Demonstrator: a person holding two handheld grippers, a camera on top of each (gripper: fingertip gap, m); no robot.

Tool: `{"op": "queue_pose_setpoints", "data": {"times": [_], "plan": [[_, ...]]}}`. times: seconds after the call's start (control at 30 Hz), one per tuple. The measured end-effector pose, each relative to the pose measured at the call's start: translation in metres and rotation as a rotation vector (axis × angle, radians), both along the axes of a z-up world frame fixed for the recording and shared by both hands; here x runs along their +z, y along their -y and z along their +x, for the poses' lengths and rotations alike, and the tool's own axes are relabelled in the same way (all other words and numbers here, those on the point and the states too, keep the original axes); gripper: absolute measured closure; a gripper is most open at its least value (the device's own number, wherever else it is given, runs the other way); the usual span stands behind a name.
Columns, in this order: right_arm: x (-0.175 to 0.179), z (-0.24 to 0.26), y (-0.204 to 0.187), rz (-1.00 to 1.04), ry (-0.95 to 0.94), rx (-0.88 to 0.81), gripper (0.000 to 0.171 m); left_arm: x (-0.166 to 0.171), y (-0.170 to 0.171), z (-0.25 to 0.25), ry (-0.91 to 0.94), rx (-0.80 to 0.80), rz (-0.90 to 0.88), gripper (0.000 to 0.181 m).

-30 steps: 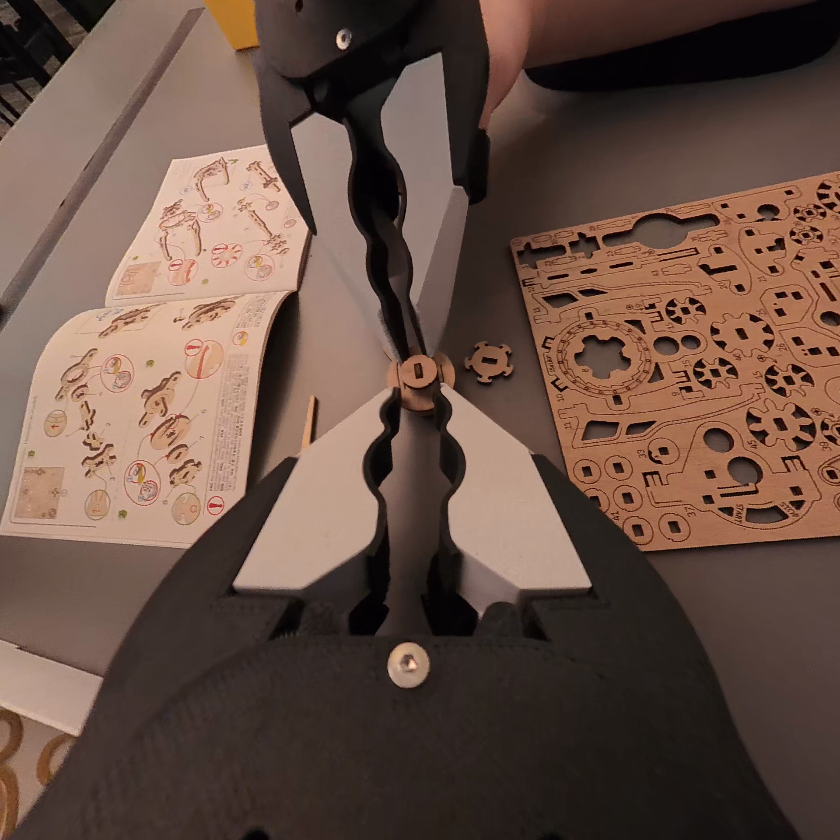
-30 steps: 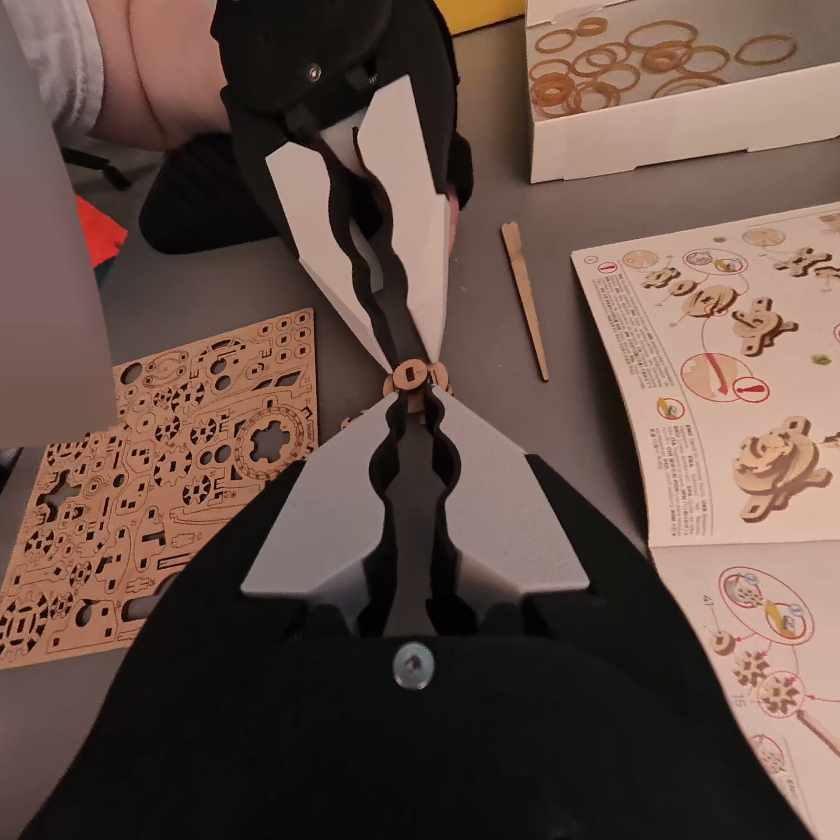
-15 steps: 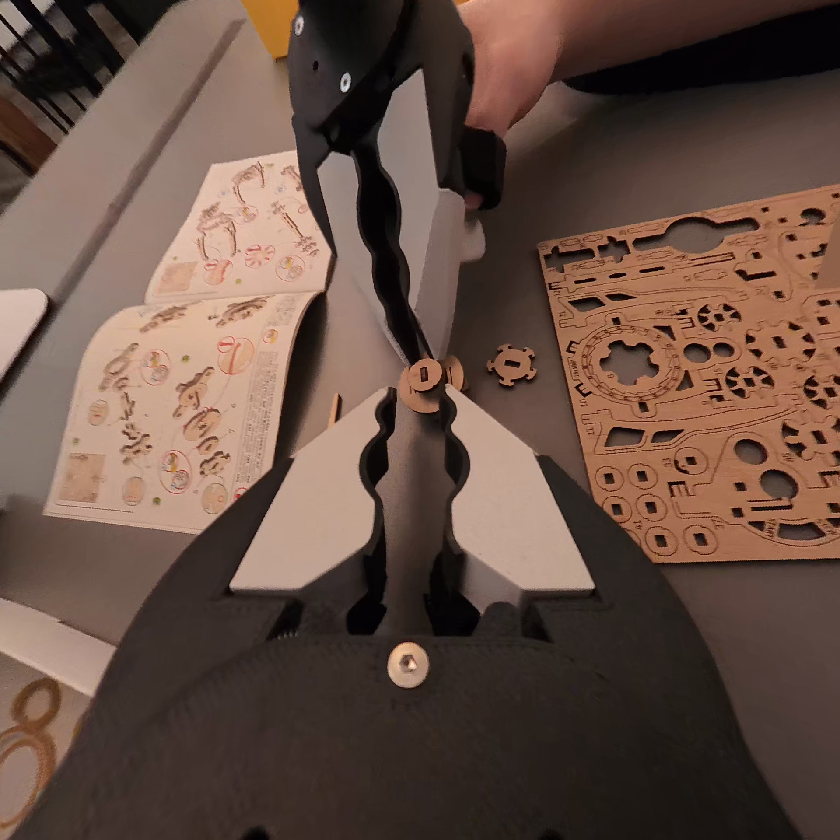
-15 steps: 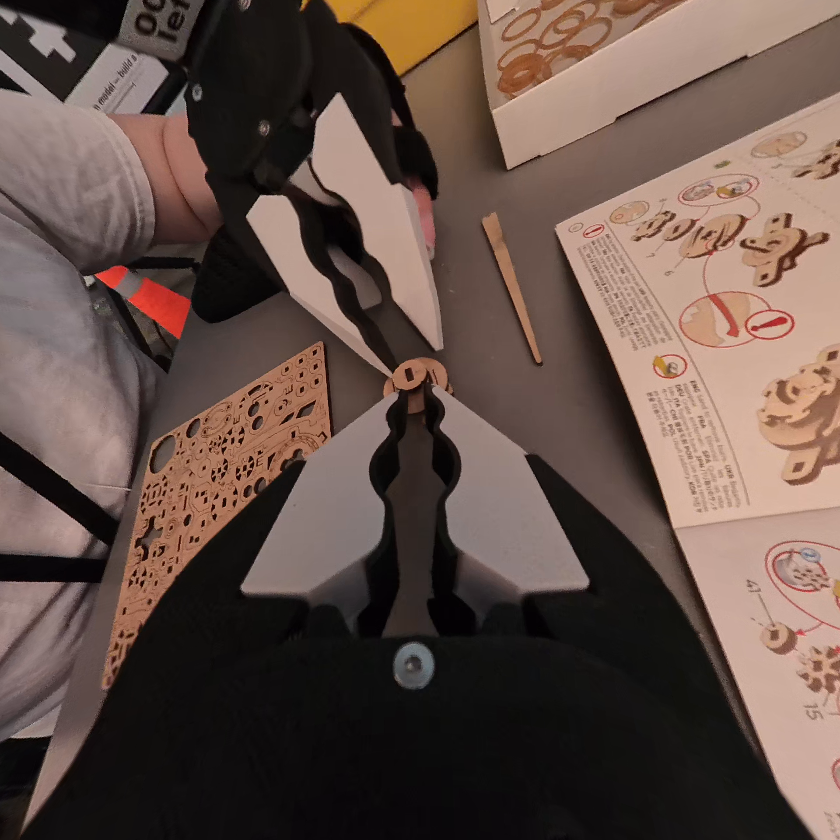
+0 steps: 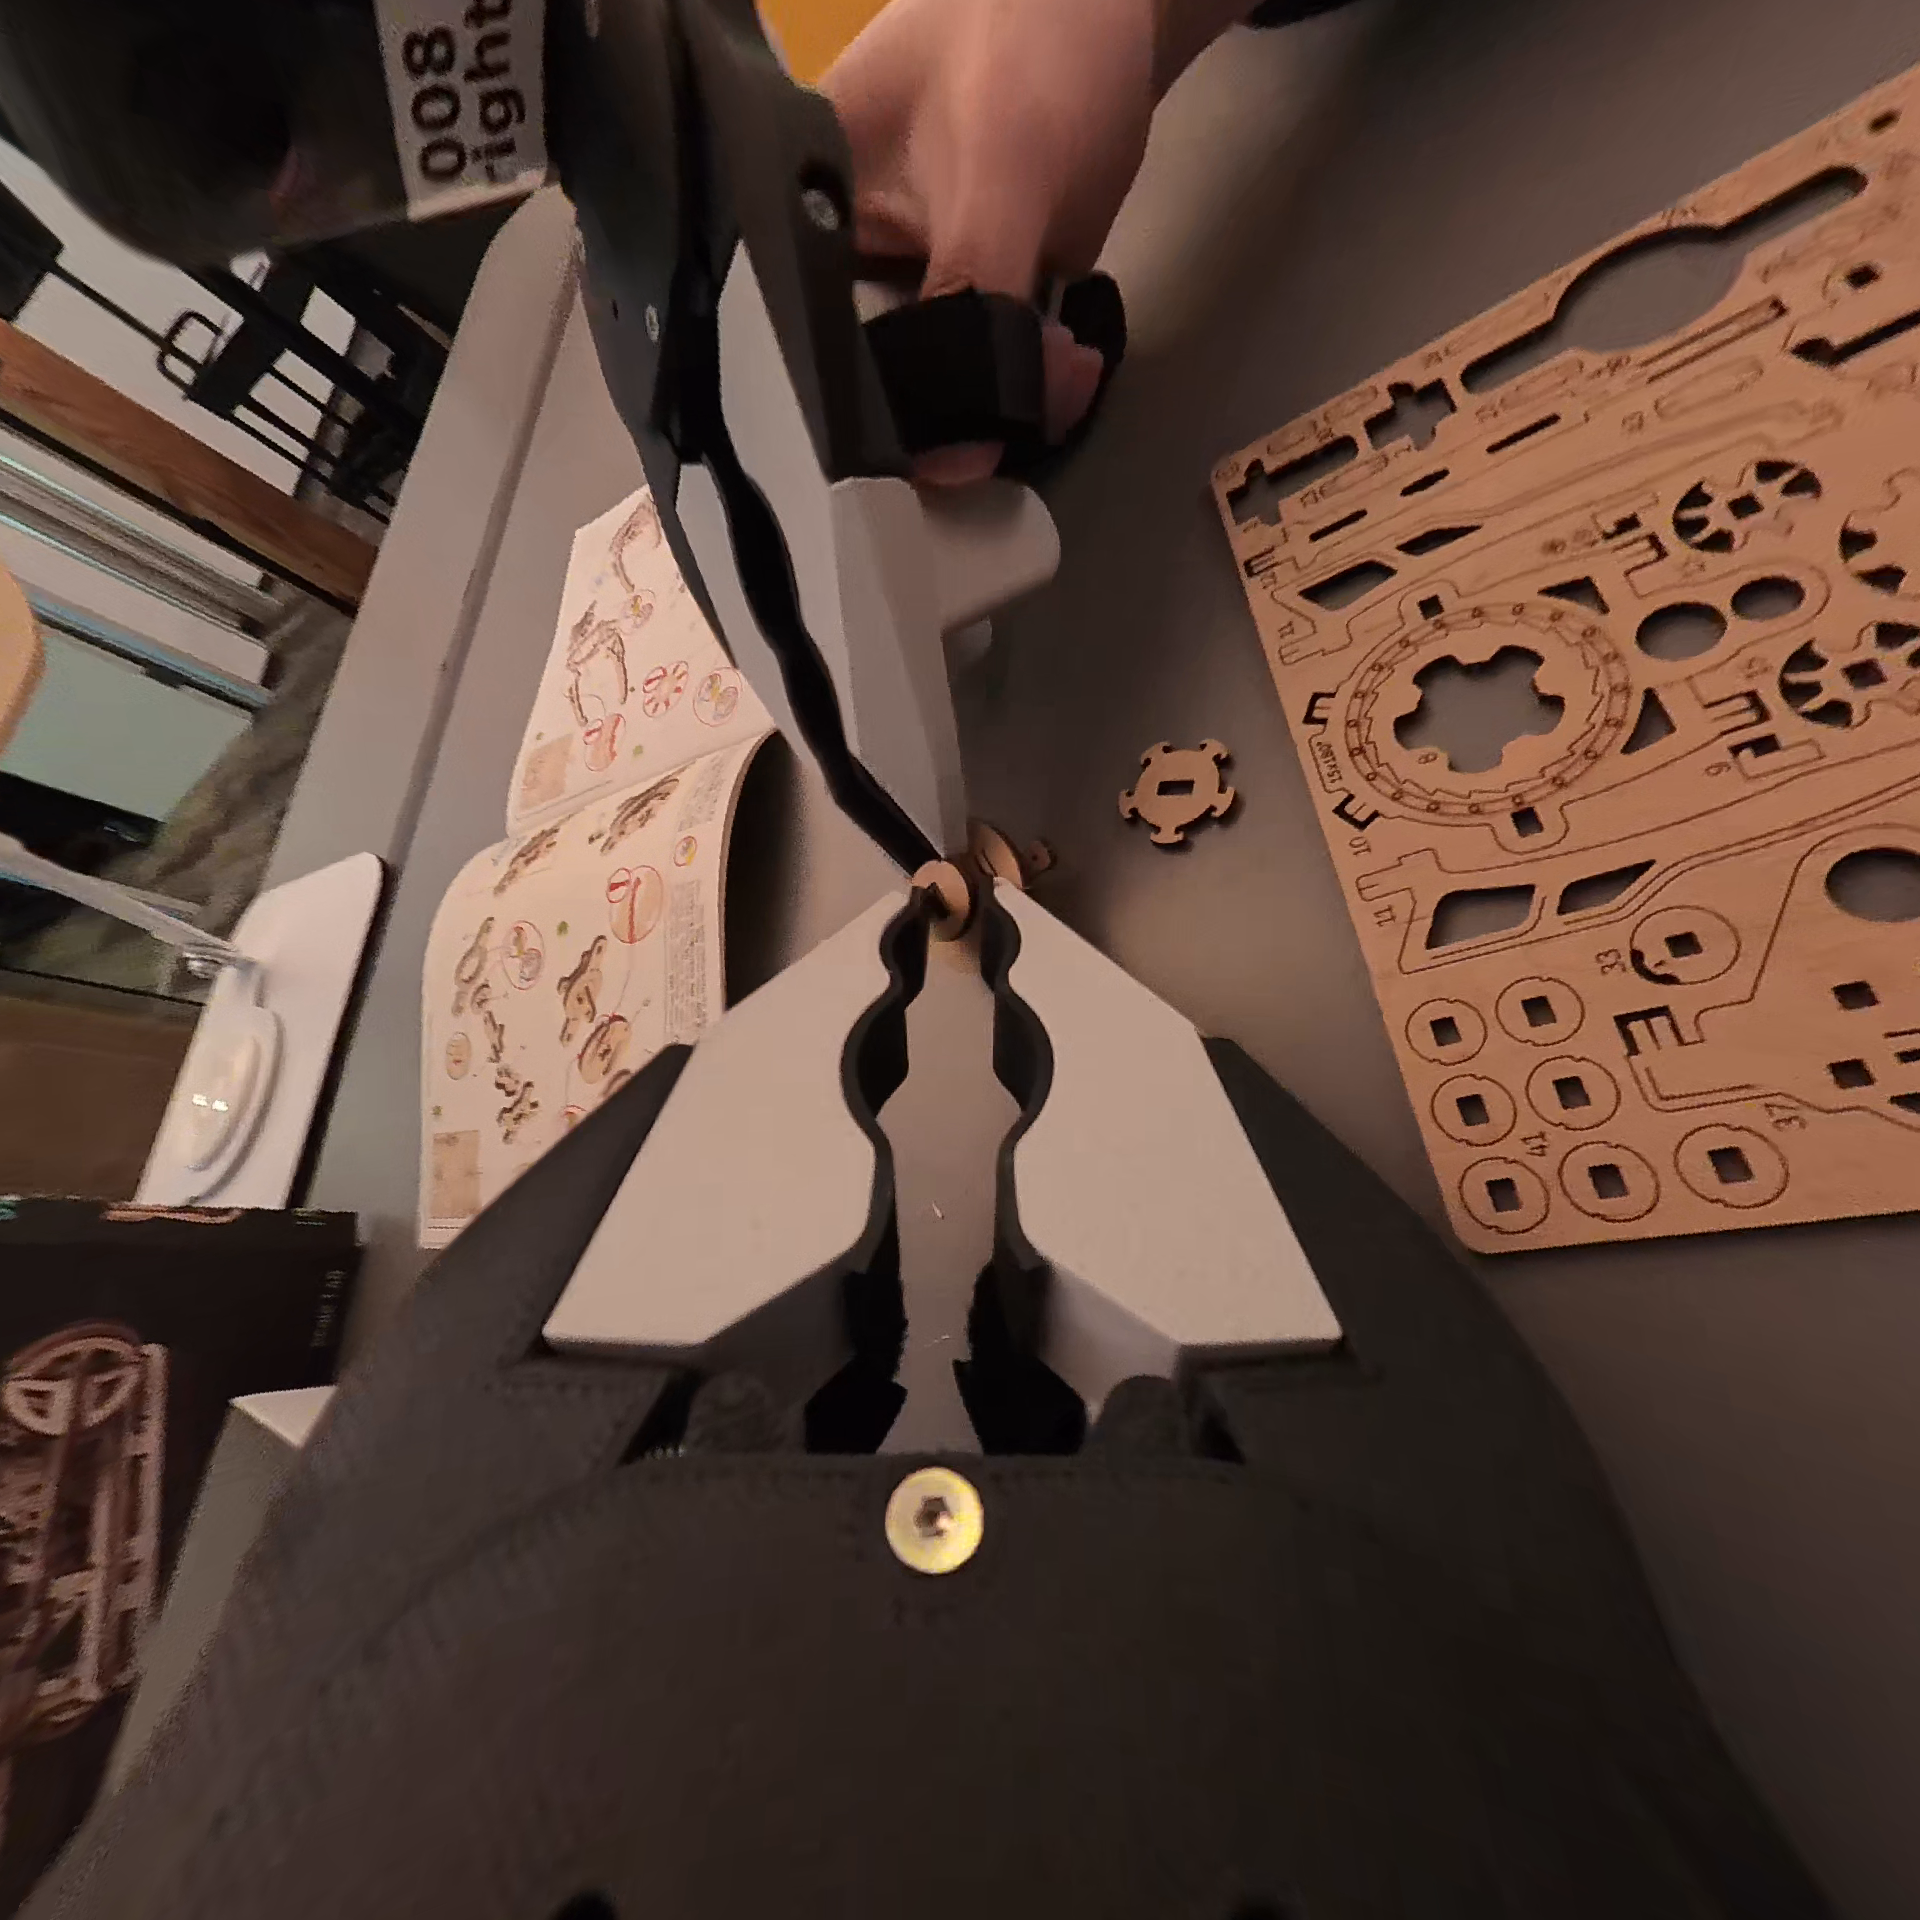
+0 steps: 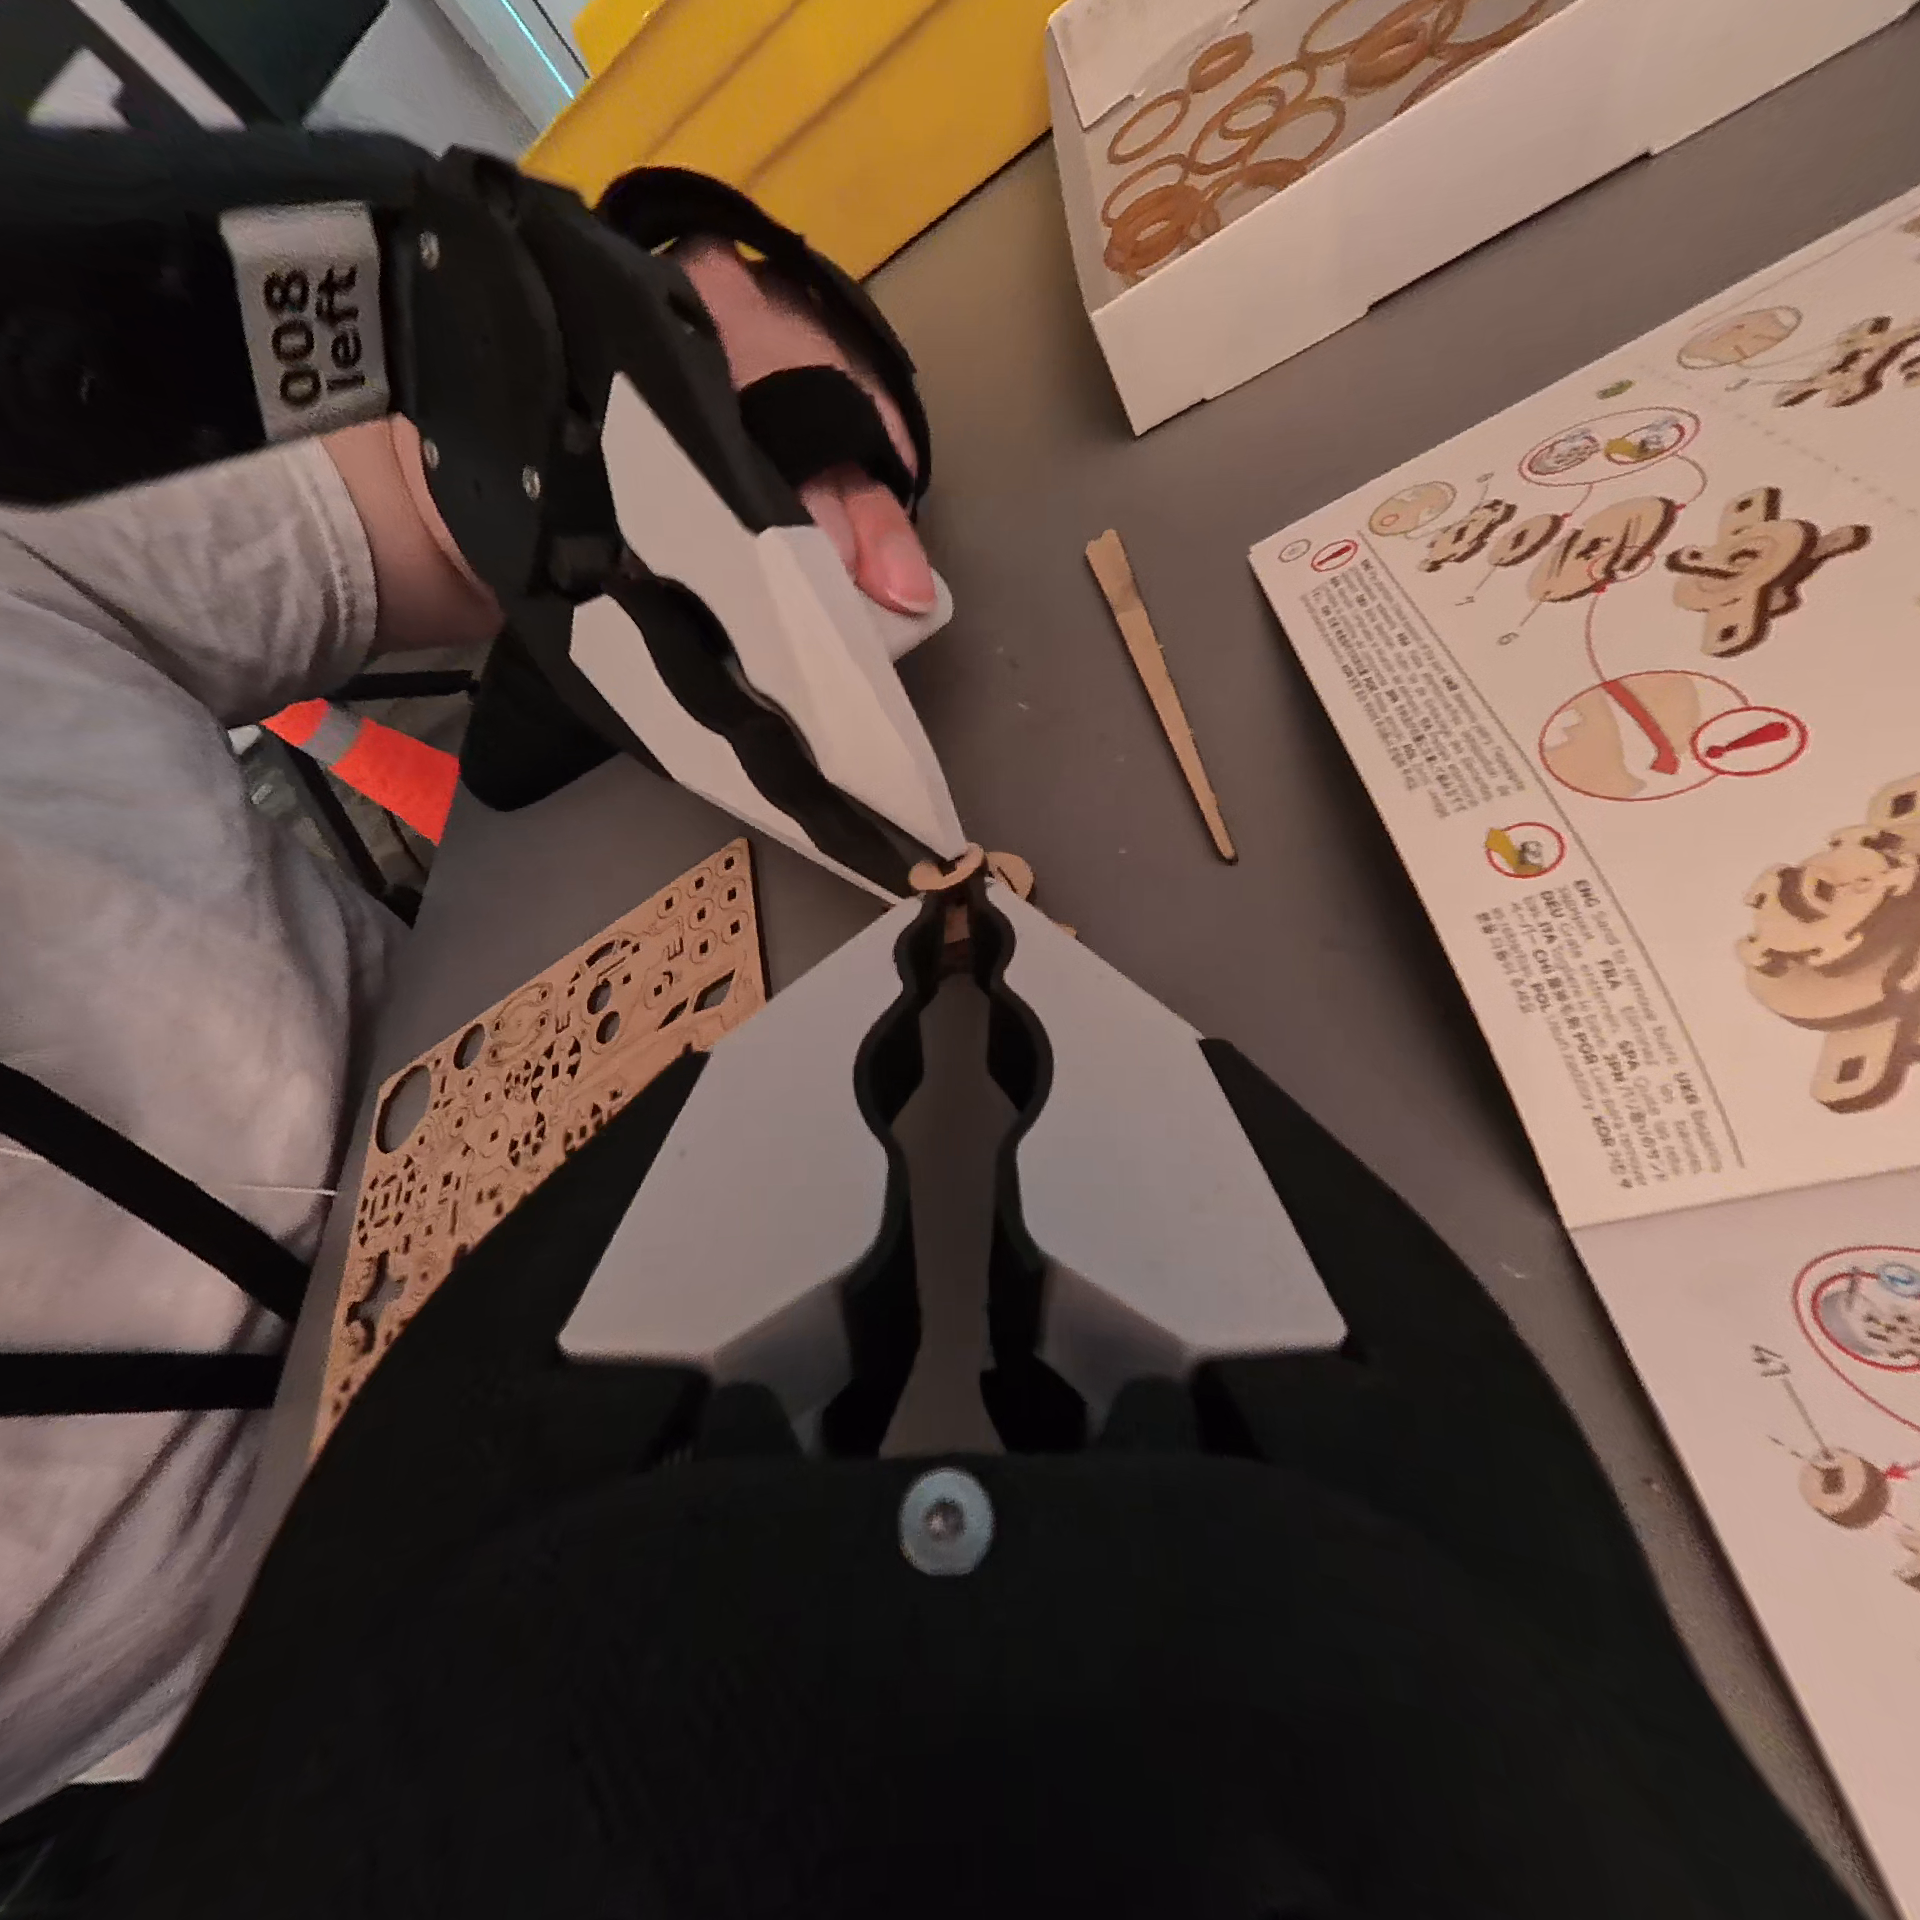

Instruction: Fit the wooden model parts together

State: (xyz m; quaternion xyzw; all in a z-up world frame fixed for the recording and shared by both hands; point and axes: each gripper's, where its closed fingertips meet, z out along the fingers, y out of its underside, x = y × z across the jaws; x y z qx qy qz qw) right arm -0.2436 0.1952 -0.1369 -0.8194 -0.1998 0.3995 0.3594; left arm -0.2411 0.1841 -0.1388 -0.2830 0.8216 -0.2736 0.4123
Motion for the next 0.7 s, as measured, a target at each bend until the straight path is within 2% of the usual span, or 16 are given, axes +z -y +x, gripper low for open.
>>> {"op": "queue_pose_setpoints", "data": {"times": [0.33, 0.37, 0.4, 0.57, 0.63, 0.7], "plan": [[0.0, -0.001, 0.0, -0.014, 0.004, -0.003, 0.167, 0.0, -0.001, -0.001, -0.001, -0.002, 0.088, 0.176], [0.002, -0.003, 0.002, 0.029, 0.023, 0.032, 0.156, 0.0, -0.001, -0.001, 0.0, -0.003, 0.091, 0.176], [0.005, -0.005, 0.005, 0.088, 0.054, 0.065, 0.147, 0.0, -0.002, -0.001, 0.001, -0.002, 0.085, 0.176], [0.01, -0.007, 0.006, 0.462, 0.447, 0.122, 0.158, 0.007, -0.001, -0.002, -0.016, -0.009, -0.026, 0.181], [0.012, -0.009, 0.006, 0.533, 0.526, 0.127, 0.159, 0.007, -0.001, -0.003, -0.024, -0.011, -0.049, 0.181], [0.012, -0.012, 0.008, 0.525, 0.519, 0.134, 0.159, 0.007, -0.001, -0.003, -0.016, -0.023, -0.038, 0.181]]}}
